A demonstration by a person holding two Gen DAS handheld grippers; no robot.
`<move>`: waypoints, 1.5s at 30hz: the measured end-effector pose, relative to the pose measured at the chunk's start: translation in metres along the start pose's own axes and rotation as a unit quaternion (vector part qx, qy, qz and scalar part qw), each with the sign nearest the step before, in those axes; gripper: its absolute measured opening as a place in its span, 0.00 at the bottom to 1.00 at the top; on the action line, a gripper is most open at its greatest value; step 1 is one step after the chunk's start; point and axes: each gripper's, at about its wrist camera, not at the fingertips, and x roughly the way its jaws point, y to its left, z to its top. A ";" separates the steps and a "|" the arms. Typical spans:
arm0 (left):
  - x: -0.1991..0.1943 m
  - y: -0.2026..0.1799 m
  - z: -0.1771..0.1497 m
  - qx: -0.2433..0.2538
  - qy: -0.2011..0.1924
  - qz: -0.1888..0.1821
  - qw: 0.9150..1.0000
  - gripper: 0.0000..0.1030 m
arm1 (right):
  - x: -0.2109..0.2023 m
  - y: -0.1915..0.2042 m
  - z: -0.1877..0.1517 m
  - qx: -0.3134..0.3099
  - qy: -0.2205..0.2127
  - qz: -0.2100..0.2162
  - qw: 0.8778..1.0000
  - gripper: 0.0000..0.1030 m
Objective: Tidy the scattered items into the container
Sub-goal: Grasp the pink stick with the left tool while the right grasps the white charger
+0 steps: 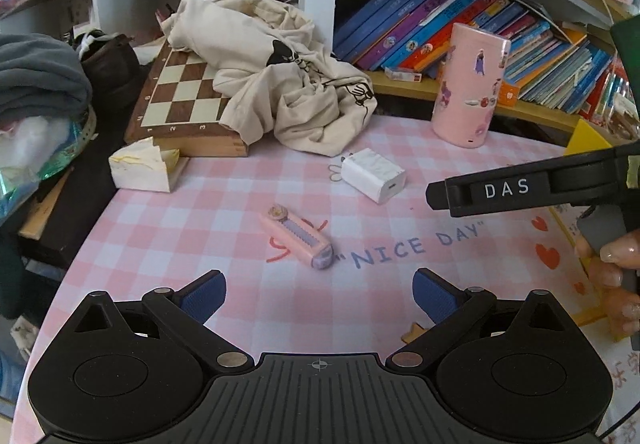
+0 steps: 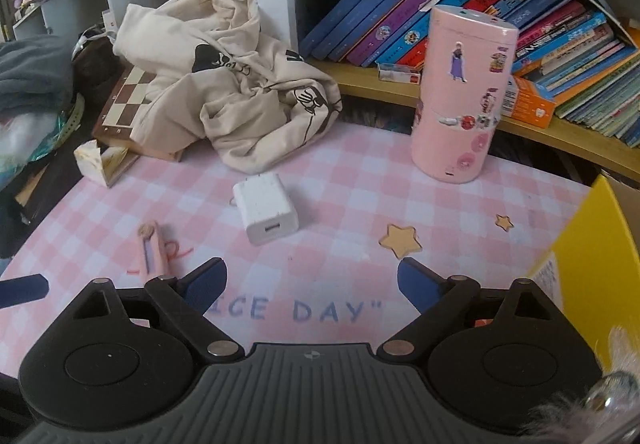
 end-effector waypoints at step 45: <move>0.067 0.028 0.025 -0.049 0.031 0.007 0.998 0.22 | 0.091 0.025 0.036 -0.067 0.063 0.052 0.994 0.42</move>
